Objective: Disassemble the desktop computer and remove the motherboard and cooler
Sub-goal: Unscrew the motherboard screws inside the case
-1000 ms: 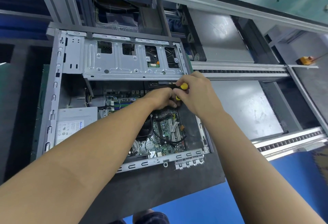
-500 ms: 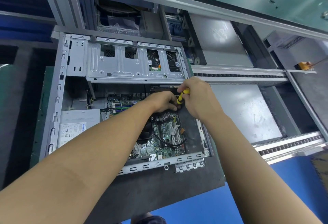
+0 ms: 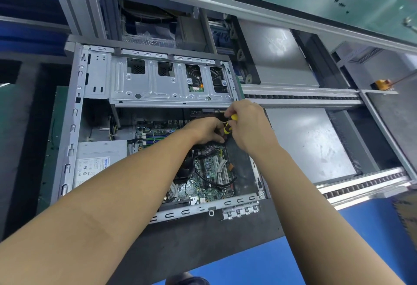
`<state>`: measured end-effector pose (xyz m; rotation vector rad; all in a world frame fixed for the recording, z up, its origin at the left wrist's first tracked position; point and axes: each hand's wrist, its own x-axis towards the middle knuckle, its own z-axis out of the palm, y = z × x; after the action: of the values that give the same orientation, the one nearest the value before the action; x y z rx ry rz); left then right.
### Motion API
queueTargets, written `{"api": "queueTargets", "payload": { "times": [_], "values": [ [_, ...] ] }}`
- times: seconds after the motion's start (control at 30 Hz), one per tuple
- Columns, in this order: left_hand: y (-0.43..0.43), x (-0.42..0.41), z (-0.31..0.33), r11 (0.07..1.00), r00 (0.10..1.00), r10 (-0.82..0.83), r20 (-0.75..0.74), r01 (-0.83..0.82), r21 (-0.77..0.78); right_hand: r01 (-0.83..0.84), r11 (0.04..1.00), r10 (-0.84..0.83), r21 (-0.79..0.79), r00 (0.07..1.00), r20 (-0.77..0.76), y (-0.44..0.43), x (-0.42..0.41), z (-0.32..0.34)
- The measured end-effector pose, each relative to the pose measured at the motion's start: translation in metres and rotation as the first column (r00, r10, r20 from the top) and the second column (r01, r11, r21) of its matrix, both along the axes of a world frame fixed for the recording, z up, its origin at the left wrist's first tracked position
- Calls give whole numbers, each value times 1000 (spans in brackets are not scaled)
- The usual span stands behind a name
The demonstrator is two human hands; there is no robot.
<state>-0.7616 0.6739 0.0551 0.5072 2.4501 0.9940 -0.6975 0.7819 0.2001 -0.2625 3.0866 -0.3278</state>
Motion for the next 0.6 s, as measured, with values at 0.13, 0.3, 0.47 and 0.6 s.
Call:
{"api": "queueTargets", "payload": {
  "times": [0.13,0.3,0.47,0.6],
  "values": [
    [-2,0,0,1000,1000,-19,0,19,14,-69,998,68,13,995,74,3,-1,4],
    [3,-2,-2,1000,1000,5,-8,-5,-11,-20,1000,20,-14,1000,-18,3,0,2],
    [3,-1,0,1000,1000,-9,-28,8,-23,86,996,-86,12,995,-54,0,0,0],
    [2,-2,-4,999,1000,27,-11,-28,-43,-30,1000,30,1,999,30,-3,-3,4]
  ]
}}
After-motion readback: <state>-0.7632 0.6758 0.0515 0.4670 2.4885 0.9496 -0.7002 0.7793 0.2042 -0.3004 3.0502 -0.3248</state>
